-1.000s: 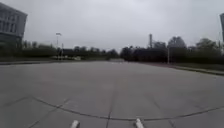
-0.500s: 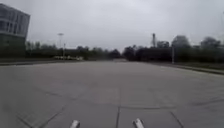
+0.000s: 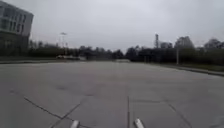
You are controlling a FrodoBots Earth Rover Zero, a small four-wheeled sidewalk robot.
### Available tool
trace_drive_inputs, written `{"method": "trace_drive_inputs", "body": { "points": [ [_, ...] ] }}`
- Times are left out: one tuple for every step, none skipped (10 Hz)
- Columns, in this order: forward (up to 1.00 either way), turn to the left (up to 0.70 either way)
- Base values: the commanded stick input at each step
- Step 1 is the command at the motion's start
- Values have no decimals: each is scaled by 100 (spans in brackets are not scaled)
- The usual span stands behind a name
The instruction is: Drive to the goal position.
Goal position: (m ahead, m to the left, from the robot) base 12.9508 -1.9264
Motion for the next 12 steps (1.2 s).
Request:
{"method": "trace_drive_inputs", "body": {
  "points": [
    [100,0],
    [100,0],
    [100,0],
    [100,0],
    [100,0],
    [100,0],
    [100,0],
    [100,0],
    [100,0],
    [100,0],
    [100,0],
    [100,0]
  ]
}}
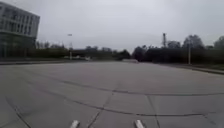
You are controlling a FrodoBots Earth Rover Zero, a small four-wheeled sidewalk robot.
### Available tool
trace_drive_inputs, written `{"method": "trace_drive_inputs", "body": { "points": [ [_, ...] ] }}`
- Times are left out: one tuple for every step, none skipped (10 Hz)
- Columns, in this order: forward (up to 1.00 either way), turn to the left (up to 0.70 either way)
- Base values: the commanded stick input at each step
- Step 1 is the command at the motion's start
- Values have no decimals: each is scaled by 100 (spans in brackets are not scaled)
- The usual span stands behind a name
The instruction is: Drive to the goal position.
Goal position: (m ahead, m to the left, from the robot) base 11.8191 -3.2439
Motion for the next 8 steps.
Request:
{"method": "trace_drive_inputs", "body": {
  "points": [
    [100,0],
    [100,0],
    [100,0],
    [100,0],
    [100,0],
    [100,0],
    [100,0],
    [100,0]
  ]
}}
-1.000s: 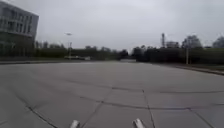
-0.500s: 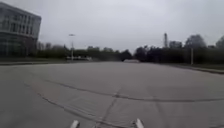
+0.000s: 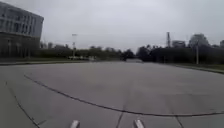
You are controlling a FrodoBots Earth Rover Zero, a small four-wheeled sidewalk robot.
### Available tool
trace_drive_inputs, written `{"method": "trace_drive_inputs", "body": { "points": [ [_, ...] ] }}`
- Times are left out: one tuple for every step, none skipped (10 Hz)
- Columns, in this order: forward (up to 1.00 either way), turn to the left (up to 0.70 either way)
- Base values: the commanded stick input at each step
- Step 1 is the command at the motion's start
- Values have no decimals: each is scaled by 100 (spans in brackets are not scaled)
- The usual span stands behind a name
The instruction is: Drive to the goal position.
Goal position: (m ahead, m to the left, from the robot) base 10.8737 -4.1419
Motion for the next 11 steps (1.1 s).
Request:
{"method": "trace_drive_inputs", "body": {
  "points": [
    [100,0],
    [100,0],
    [100,0],
    [100,0],
    [100,0],
    [100,0],
    [85,0],
    [8,0],
    [0,-20],
    [0,-43],
    [72,-42]
  ]
}}
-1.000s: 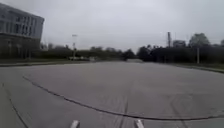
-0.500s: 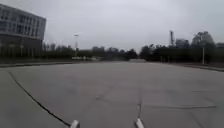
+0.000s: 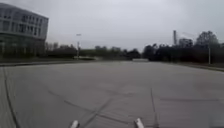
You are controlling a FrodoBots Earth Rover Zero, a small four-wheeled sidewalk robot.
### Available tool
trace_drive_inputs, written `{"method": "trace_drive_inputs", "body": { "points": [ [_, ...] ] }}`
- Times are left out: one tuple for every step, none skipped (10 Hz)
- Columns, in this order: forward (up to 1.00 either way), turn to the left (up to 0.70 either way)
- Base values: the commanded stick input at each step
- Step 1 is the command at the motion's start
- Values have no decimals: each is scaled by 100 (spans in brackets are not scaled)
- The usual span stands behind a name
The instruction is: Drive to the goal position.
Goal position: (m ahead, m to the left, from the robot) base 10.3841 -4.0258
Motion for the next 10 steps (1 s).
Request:
{"method": "trace_drive_inputs", "body": {
  "points": [
    [100,-40],
    [100,-29],
    [100,-22],
    [100,-36],
    [100,-40],
    [100,-40],
    [100,-40],
    [100,-40],
    [100,-40],
    [100,-37]
  ]
}}
